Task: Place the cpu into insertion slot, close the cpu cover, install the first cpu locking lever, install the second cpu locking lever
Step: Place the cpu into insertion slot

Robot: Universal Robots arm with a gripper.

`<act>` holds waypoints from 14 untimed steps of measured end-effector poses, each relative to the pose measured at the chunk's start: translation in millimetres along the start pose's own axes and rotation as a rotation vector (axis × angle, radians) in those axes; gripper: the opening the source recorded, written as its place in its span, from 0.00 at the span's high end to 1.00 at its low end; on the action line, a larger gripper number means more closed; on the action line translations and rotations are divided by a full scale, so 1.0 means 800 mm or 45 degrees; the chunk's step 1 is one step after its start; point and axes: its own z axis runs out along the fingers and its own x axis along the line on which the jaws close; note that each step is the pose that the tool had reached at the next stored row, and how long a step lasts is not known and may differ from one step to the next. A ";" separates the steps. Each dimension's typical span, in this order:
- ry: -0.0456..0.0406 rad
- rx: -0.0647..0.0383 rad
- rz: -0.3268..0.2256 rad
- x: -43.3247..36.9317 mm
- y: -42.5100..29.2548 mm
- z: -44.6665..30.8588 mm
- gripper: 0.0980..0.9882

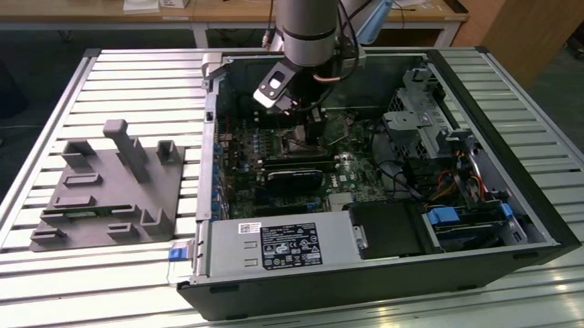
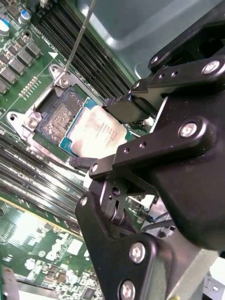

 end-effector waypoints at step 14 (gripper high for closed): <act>-0.010 0.000 0.100 0.004 -0.0120 0.0174 0.51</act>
